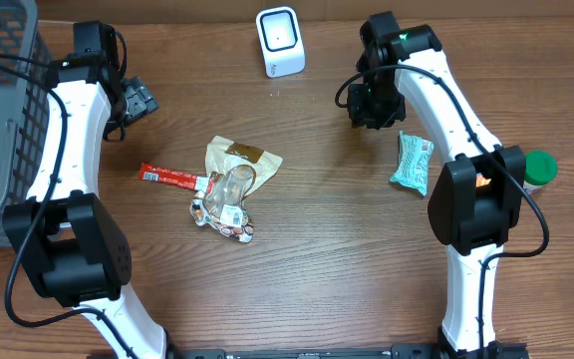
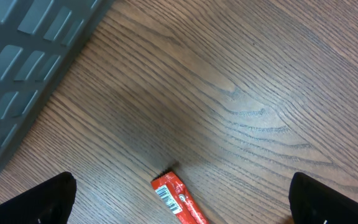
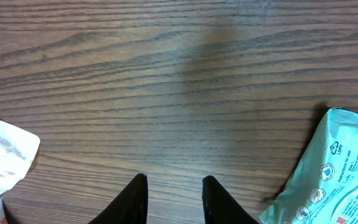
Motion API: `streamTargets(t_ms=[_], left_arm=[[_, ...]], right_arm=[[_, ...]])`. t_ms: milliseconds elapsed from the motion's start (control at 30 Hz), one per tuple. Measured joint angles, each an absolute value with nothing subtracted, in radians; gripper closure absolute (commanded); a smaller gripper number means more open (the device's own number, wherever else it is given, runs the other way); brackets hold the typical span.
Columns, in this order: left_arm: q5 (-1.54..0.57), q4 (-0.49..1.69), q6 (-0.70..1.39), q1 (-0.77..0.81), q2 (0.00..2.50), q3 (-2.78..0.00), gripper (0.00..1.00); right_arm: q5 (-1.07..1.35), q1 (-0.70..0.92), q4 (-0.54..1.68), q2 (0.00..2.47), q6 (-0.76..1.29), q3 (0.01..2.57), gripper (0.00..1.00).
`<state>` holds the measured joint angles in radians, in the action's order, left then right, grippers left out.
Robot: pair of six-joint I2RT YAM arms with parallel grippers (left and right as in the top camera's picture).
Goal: Scan the item barcode
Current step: 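Move the right gripper over the brown-labelled clear snack bag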
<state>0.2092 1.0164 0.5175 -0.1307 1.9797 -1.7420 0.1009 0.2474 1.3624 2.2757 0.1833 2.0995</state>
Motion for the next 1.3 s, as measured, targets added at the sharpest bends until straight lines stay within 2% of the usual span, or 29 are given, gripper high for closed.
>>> streamTargets(t_ms=[200, 467, 1000, 1300], left_arm=[[0.209, 1.016, 0.517, -0.131, 1.98, -1.742, 0.0], [0.209, 1.017, 0.518, -0.131, 1.98, -1.742, 0.0], [0.209, 1.016, 0.517, -0.131, 1.98, -1.742, 0.01], [0.209, 1.017, 0.517, -0.131, 1.98, -1.742, 0.0]], right_arm=[[0.083, 0.244, 1.338, 2.273, 0.191, 2.045, 0.71], [-0.079, 0.228, 1.293, 2.273, 0.205, 1.876, 0.71], [-0.187, -0.075, 1.344, 2.273, 0.207, 1.798, 0.73], [-0.185, -0.04, 1.309, 2.273, 0.206, 1.798, 0.72]])
